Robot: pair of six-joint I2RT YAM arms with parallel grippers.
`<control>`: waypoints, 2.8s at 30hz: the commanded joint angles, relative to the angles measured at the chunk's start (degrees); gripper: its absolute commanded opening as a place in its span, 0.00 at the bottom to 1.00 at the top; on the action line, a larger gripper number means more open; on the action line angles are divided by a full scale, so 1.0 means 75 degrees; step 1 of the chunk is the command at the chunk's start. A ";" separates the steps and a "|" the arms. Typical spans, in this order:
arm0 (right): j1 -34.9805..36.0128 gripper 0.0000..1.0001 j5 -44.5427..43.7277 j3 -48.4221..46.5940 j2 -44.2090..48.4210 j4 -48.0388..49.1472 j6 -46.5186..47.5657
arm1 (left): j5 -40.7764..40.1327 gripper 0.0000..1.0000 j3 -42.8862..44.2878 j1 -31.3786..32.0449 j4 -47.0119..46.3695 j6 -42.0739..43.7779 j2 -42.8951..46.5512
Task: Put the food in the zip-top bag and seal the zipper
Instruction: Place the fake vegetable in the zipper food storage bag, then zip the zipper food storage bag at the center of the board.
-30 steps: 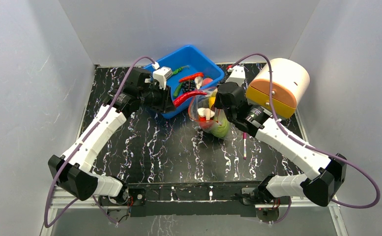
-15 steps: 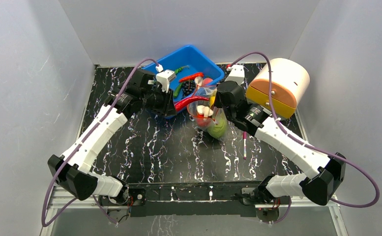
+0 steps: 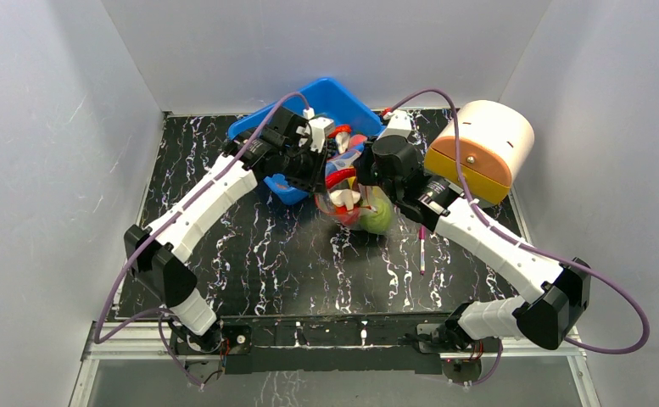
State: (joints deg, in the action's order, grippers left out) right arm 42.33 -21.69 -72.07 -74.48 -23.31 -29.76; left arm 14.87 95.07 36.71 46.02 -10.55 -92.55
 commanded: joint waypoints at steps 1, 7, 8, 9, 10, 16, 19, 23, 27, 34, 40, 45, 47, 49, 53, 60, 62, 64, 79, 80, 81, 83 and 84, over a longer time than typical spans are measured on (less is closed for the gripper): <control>-0.0005 0.00 0.0849 -0.0010 0.0204 0.1004 -0.0555 | -0.0059 0.15 0.0624 0.0253 0.0179 -0.0242 -0.0282; -0.0001 0.00 0.1241 0.0036 0.0294 0.0964 -0.0655 | 0.0023 0.21 0.0437 0.0297 -0.0602 -0.0529 -0.0182; 0.0004 0.00 0.1259 0.0071 0.0323 0.0964 -0.0660 | 0.0040 0.22 0.0227 0.0297 -0.0921 -0.0604 -0.0060; -0.0001 0.00 0.1270 0.0106 0.0368 0.0964 -0.0671 | 0.0077 0.24 0.0054 0.0297 -0.1183 -0.0673 0.0028; 0.0001 0.00 0.1261 0.0145 0.0404 0.0969 -0.0667 | 0.0103 0.28 -0.0104 0.0297 -0.1393 -0.0733 0.0104; -0.0005 0.00 0.1247 0.0245 0.0636 0.0876 -0.0547 | -0.0098 0.55 -0.0311 0.0294 -0.1581 -0.0867 0.0267; -0.0001 0.00 0.1032 0.0235 0.0738 0.0717 -0.0533 | -0.0483 0.66 -0.0274 0.0294 -0.1405 -0.0870 0.0517; -0.0015 0.00 0.0934 0.0190 0.0841 0.0572 -0.0544 | -0.1144 0.67 -0.0294 0.0297 -0.1183 -0.0930 0.1114; -0.0008 0.00 0.1046 0.0239 0.0891 0.0629 -0.0544 | -0.1029 0.66 -0.0597 0.0297 -0.1411 -0.0706 0.1828; -0.0010 0.00 0.2189 0.0181 0.0914 0.0904 -0.0260 | 0.2431 0.62 -0.2988 0.0297 -0.3713 0.1721 0.3783; -0.0009 0.00 0.3130 0.0221 0.1140 0.1073 -0.0046 | 0.3630 0.59 -0.3707 0.0309 -0.3213 0.3765 0.4280; -0.0007 0.00 0.3905 0.0340 0.1121 0.1238 -0.0188 | 0.4359 0.58 -0.4178 0.0309 -0.3282 0.4254 0.4434; -0.0015 0.00 0.4121 0.0438 0.1080 0.1385 -0.0289 | 0.4236 0.58 -0.4491 0.0304 -0.3439 0.4167 0.4411; -0.0012 0.00 0.4327 0.0474 0.0963 0.1510 -0.0405 | 0.4328 0.57 -0.4666 0.0309 -0.3317 0.4191 0.4299; -0.0014 0.00 0.4755 0.0478 0.0682 0.1591 -0.0467 | 0.4393 0.41 -0.5046 0.0309 -0.3417 0.4121 0.4197; -0.0017 0.00 0.5059 0.0679 0.0375 0.1835 -0.0593 | 0.4112 0.33 -0.5749 0.0309 -0.3942 0.4008 0.4193; -0.0009 0.00 0.5080 0.0686 0.0327 0.1808 -0.0594 | 0.4130 0.29 -0.5896 0.0309 -0.4111 0.3924 0.4238; -0.0004 0.00 0.5095 0.0719 0.0330 0.1796 -0.0591 | 0.4124 0.24 -0.5986 0.0310 -0.4270 0.3823 0.4263; -0.0008 0.00 0.5084 0.0716 0.0241 0.1761 -0.0742 | 0.4092 0.30 -0.6302 0.0315 -0.4829 0.3585 0.3991; -0.0013 0.00 0.5084 0.0715 0.0239 0.1761 -0.0743 | 0.4091 0.18 -0.6293 0.0309 -0.4849 0.3520 0.3970; -0.0013 0.00 0.5090 0.0726 0.0245 0.1760 -0.0737 | 0.4057 0.07 -0.6281 0.0309 -0.4863 0.3463 0.3963; -0.0008 0.03 0.5137 0.0766 0.0293 0.1685 -0.0661 | 0.4032 0.00 -0.6260 0.0309 -0.4858 0.3372 0.3988; -0.0011 0.10 0.5127 0.0787 0.0347 0.1603 -0.0534 | 0.4038 0.00 -0.6225 0.0309 -0.4838 0.3339 0.4016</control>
State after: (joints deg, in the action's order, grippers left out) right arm 42.26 15.44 -65.73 -72.88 -15.38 -34.79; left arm 43.97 48.16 38.85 11.33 15.16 -63.00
